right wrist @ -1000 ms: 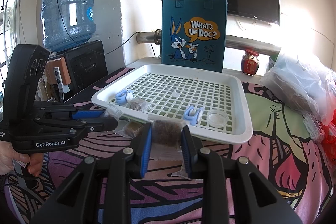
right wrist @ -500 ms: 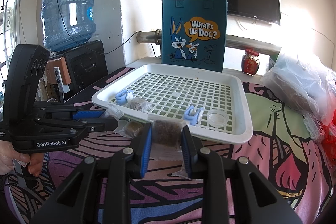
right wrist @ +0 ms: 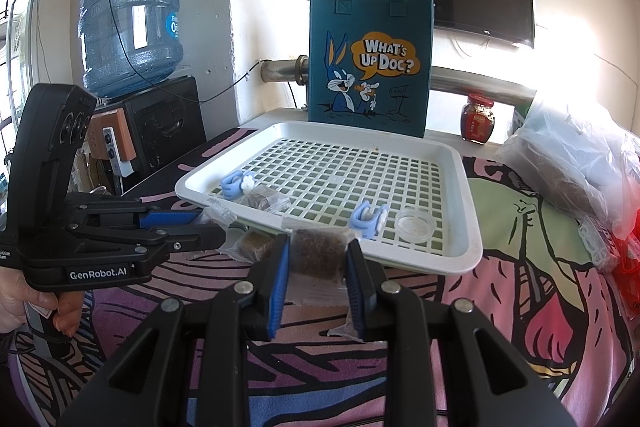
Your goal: Organize objects
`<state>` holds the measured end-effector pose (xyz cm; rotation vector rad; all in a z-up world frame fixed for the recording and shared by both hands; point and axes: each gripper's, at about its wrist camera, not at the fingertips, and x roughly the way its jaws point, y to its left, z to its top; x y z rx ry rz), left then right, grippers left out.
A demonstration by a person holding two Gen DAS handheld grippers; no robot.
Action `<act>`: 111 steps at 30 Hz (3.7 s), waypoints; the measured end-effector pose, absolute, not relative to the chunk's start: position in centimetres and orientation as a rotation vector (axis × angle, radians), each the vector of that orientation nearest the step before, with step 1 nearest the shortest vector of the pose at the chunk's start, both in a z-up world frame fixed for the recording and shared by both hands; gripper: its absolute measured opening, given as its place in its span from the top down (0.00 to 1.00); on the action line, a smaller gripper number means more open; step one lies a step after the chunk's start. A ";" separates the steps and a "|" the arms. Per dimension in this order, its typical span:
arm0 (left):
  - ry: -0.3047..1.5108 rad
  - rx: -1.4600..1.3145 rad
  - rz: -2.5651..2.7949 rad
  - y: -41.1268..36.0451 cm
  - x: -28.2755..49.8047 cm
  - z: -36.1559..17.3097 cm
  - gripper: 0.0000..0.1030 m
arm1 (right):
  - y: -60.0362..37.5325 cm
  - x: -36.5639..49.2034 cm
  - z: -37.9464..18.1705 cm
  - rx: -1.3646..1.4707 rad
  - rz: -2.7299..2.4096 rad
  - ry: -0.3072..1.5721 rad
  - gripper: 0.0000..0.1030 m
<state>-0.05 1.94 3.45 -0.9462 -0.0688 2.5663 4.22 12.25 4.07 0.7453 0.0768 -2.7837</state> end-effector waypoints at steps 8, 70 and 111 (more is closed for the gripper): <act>-0.070 -0.947 2.566 1.9 -0.1 3.4 0.78 | 12.2 4.2 4.1 0.746 -2.784 0.077 0.75; -0.075 -0.958 2.562 1.9 0.0 2.9 0.78 | 11.8 4.3 4.2 0.747 -2.784 0.078 0.75; -0.088 -0.976 2.560 1.8 0.1 2.8 0.78 | 11.8 4.2 4.2 0.748 -2.784 0.076 0.75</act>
